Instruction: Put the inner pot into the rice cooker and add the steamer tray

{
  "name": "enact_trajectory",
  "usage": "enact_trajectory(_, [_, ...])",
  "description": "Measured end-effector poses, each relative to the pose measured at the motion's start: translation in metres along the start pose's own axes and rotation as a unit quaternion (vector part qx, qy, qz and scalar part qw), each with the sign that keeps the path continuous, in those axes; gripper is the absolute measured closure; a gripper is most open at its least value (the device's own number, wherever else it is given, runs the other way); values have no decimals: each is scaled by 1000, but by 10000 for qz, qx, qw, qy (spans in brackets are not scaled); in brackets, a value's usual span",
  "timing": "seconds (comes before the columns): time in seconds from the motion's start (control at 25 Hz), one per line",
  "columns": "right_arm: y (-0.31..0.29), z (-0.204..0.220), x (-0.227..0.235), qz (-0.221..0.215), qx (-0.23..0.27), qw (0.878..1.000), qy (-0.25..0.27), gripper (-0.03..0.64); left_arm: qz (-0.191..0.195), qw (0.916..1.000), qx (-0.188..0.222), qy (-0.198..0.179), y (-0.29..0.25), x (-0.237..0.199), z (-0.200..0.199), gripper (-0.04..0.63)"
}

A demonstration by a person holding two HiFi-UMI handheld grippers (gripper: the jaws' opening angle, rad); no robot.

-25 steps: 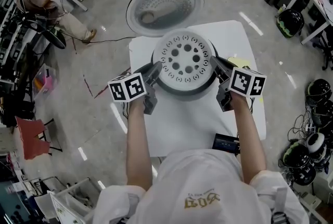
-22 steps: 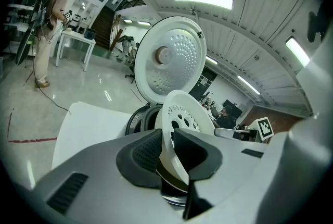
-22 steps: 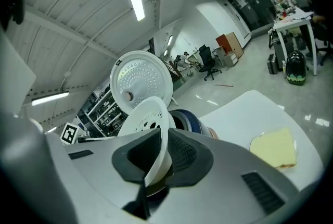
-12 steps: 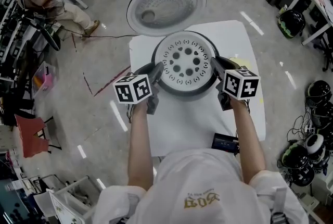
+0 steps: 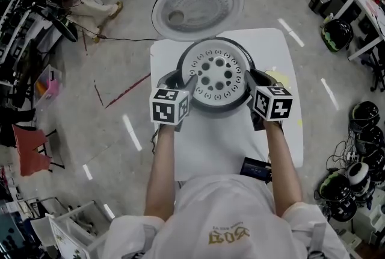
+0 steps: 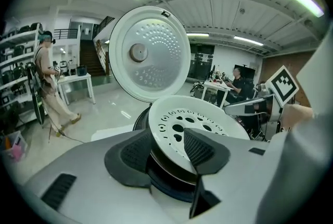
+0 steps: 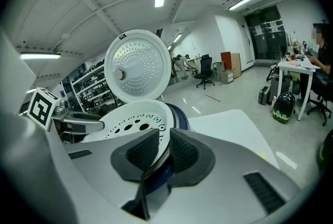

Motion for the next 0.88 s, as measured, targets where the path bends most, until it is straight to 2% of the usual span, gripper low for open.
enact_trajectory(0.12, [2, 0, -2, 98, -30, 9998, 168, 543, -92, 9999, 116, 3, 2, 0, -1, 367])
enact_trajectory(0.24, [6, 3, -1, 160, -5, 9996, 242, 540, -381, 9987, 178, -274, 1, -2, 1, 315])
enact_trajectory(0.32, [11, 3, 0, 220, 114, 9994, 248, 540, -428, 9982, 252, -330, 1, -2, 4, 318])
enact_trajectory(0.44, [23, -4, -2, 333, 390, 9981, 348, 540, -263, 9973, 654, -194, 11, 1, -1, 358])
enact_trajectory(0.6, [40, -11, -12, 388, 676, 9963, 355, 570, -203, 9929, 1155, -192, 32, 3, -8, 407])
enact_trajectory(0.68, [50, -12, -23, 238, 846, 9959, 208, 604, -112, 9915, 1297, -46, 43, 4, -7, 439])
enact_trajectory(0.8, [65, -8, -42, -106, 1090, 9939, -133, 604, 67, 9889, 1462, 252, 60, 6, 1, 524])
enact_trajectory(0.84, [70, -5, -48, -135, 1125, 9934, -192, 604, 152, 9880, 1490, 377, 66, 7, 5, 563])
enact_trajectory(0.88, [75, -2, -53, -123, 1139, 9932, -190, 604, 250, 9871, 1497, 504, 71, 8, 9, 575])
Point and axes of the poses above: the fingertips, and each gripper's own axes: y backward along the fingers, x to its right, z out of its underside, the point moved 1 cm from there along y, backward along the fingers, and after that the axes turned 6 degrees about y, right-handed, at the moved point
